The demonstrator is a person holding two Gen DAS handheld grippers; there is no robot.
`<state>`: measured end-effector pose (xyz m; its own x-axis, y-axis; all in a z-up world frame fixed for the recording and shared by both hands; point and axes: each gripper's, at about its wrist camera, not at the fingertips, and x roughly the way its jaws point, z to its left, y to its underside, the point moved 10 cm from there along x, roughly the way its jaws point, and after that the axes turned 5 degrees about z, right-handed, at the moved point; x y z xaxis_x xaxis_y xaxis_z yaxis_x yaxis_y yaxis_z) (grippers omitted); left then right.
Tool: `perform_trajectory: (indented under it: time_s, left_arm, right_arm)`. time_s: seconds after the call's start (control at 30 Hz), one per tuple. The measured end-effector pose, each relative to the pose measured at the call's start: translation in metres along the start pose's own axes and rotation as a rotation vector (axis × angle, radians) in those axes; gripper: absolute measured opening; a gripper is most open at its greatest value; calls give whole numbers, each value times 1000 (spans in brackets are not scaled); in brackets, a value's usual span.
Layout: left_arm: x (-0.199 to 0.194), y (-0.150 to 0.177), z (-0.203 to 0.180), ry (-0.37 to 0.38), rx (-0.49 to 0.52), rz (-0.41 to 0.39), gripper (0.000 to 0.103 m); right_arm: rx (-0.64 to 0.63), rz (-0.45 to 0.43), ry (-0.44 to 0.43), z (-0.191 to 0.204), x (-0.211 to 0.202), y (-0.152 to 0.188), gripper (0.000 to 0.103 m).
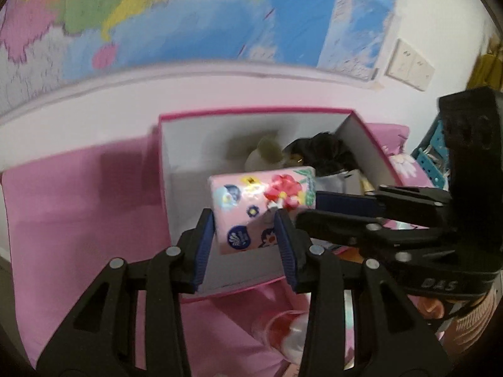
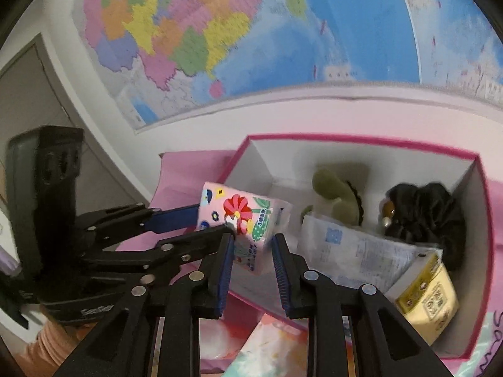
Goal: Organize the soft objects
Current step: 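Carry the floral tissue pack into the pink box and release it, then move the right gripper to the beige teddy bunny and grasp it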
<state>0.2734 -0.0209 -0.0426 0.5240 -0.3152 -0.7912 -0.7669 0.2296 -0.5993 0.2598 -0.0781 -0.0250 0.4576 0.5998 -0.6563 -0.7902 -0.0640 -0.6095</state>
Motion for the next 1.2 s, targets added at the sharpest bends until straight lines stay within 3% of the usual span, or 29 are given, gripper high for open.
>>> perform_trajectory:
  time_s: [0.1, 0.23, 0.57, 0.87, 1.2]
  left_arm:
    - [6, 5, 10, -19, -35, 19, 42]
    - [-8, 12, 19, -33, -56, -18, 42]
    - [-74, 62, -3, -56, 25, -152, 49]
    - [-87, 118, -21, -99, 67, -115, 49]
    - [-87, 175, -4, -114, -4, -41, 49]
  right_arm:
    - [10, -9, 3, -5, -5, 1, 27]
    - [2, -42, -1, -5, -27, 9, 27]
    - [-145, -66, 87, 29, -77, 60, 38]
    - [-226, -15, 86, 59, -77, 105, 39]
    - [-266, 93, 26, 83, -55, 153, 39]
